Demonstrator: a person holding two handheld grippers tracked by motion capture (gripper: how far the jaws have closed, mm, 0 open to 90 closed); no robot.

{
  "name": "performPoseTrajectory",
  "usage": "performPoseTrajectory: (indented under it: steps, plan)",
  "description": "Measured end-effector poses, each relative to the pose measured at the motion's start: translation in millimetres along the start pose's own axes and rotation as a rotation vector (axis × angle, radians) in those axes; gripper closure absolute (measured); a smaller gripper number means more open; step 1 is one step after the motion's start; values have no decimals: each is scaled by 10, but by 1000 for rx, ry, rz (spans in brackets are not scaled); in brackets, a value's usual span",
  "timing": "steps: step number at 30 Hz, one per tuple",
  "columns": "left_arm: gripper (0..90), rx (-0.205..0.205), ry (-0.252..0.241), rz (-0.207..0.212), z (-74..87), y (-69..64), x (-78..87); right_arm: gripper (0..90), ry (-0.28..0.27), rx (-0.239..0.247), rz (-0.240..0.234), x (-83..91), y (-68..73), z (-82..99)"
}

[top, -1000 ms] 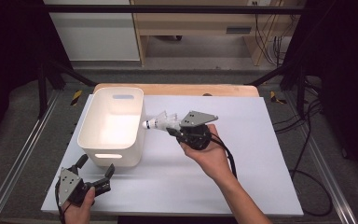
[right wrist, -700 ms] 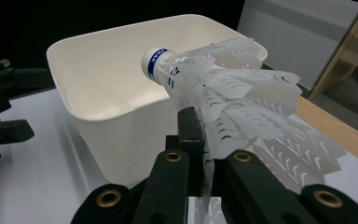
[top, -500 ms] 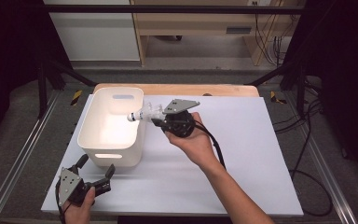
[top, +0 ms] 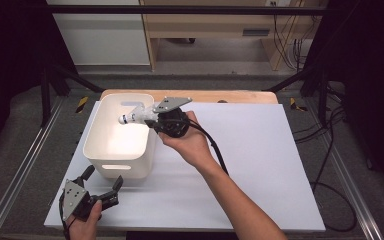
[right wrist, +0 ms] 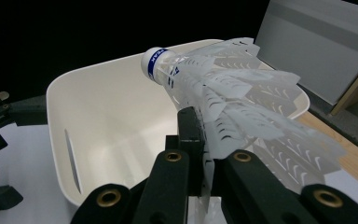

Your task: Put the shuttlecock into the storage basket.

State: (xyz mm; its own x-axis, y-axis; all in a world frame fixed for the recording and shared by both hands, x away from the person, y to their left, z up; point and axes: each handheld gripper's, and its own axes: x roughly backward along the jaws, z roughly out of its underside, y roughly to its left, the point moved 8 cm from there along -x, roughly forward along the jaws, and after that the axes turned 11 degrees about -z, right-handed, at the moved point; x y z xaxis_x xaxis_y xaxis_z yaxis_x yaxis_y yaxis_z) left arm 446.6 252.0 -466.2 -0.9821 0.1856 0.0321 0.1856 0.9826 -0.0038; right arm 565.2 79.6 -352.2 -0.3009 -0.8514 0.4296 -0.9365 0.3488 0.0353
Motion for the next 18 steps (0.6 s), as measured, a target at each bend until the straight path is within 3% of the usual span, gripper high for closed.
performPoseTrajectory:
  steps: [18]
  plan:
    - [6,5,0,1,-1,0,0,896,52,9,-29,-416,-92,-105]
